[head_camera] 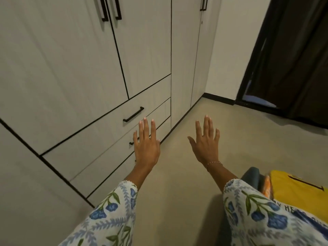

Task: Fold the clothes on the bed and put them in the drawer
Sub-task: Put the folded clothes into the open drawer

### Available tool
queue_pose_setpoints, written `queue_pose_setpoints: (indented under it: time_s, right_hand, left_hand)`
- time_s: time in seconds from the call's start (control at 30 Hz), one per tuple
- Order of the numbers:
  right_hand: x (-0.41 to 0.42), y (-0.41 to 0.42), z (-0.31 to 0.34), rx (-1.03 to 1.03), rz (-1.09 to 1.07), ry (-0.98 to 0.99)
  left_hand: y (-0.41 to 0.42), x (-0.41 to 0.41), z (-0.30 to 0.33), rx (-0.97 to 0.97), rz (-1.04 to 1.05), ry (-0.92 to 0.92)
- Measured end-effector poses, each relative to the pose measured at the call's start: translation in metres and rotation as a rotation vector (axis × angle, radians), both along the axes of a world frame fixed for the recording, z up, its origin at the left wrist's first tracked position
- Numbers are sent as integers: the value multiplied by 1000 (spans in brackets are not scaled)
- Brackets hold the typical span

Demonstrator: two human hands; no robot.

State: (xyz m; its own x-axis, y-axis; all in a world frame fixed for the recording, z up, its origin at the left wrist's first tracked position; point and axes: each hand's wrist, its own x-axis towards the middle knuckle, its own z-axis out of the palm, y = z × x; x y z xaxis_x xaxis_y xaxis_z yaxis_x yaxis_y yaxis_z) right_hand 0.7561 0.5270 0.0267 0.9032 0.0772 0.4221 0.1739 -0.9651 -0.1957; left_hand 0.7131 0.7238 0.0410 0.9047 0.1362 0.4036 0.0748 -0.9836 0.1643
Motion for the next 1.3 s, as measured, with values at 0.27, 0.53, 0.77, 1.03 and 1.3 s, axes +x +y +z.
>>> queue_pose_setpoints:
  time_s: [0.27,0.53,0.77,1.03,1.3]
  right_hand:
    - [43,81,80,11,64,112]
    - [89,139,69,-1,153,133]
    - [213,199,-3,-36,231,181]
    - [304,264,-95,-79,359,319]
    - [342,304,-147,29,439,373]
  left_hand:
    - [77,26,51,52,55,-6]
    - [110,69,32,67,69,58]
    - [149,175,-45,81,202,122]
    - [176,260,-148,128,174,114]
    - [199,291,-202,154,203,87]
